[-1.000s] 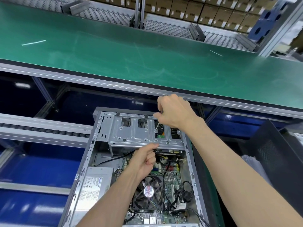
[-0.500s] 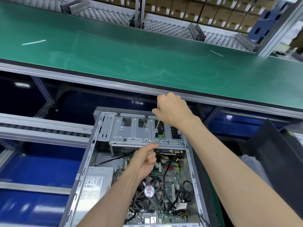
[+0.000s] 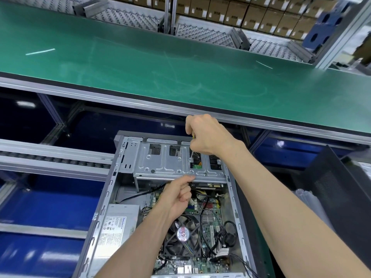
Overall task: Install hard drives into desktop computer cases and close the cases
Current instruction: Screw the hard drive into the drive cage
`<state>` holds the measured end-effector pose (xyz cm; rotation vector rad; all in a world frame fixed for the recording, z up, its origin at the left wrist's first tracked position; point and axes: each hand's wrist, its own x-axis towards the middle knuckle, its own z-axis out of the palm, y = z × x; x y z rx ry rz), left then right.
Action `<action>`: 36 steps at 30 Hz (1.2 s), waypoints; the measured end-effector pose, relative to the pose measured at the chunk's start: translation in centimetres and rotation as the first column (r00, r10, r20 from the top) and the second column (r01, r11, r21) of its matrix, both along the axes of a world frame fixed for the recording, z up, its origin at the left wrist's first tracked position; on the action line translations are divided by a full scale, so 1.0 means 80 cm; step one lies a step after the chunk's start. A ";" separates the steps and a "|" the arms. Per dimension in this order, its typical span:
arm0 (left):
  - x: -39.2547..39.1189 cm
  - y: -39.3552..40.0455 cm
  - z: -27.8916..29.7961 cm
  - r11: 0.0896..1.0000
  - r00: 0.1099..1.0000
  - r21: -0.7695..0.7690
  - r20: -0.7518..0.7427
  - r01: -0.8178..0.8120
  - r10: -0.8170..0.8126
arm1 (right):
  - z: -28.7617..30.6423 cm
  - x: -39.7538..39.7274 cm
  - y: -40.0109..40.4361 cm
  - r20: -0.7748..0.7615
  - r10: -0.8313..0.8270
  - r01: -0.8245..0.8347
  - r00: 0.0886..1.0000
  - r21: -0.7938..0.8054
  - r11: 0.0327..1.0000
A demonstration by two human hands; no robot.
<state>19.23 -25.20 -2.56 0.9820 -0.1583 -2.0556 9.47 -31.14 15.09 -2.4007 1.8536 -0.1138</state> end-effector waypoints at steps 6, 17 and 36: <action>0.000 0.000 0.001 1.000 1.000 0.000 -0.005 0.001 -0.001 | -0.007 0.000 -0.002 -0.037 -0.079 0.075 0.996 -0.093 0.993; -0.001 0.001 0.003 1.000 1.000 0.003 -0.009 -0.005 0.005 | -0.011 -0.015 0.000 -0.010 -0.113 0.111 0.994 -0.115 0.987; -0.001 0.000 0.001 1.000 1.000 -0.005 -0.013 -0.011 0.011 | -0.015 -0.015 0.000 -0.011 -0.098 0.096 0.995 -0.140 0.986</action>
